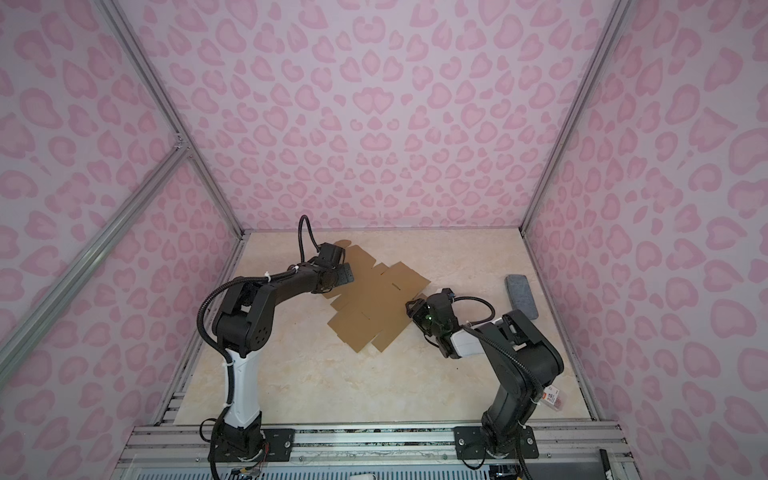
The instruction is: Fold the paper box
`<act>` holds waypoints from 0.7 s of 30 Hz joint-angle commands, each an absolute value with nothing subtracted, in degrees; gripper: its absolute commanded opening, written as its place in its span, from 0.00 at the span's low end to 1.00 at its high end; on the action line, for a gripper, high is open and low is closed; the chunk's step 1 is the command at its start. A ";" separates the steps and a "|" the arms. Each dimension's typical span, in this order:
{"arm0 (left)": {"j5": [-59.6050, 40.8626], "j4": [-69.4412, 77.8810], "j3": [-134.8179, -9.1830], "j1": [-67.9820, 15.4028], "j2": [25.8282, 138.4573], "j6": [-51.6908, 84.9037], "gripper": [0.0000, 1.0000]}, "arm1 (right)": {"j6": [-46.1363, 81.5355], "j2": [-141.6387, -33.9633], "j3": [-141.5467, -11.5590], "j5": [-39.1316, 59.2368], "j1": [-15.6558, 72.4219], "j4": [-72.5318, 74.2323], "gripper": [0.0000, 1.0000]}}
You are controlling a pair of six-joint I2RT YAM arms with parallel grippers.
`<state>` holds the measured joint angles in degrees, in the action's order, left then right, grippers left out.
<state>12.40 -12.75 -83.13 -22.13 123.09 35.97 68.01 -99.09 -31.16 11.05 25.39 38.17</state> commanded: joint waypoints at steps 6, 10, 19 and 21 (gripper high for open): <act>4.48 -20.06 -82.26 -22.07 124.53 38.69 0.98 | 70.43 -101.42 -28.02 14.09 25.40 49.33 0.57; 4.48 -20.04 -82.18 -22.07 124.51 38.71 0.98 | 71.32 -100.82 -26.53 15.12 25.48 54.69 0.56; 4.48 -20.04 -82.18 -22.06 124.52 38.69 0.98 | 71.12 -97.98 -23.90 14.97 25.75 58.67 0.57; 4.48 -20.08 -82.17 -22.06 124.54 38.75 0.98 | 70.54 -97.42 -24.22 14.99 25.90 58.04 0.57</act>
<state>12.40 -12.10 -83.05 -22.13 123.09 35.97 71.33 -97.89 -24.23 14.85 25.67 55.77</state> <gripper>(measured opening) 0.980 0.571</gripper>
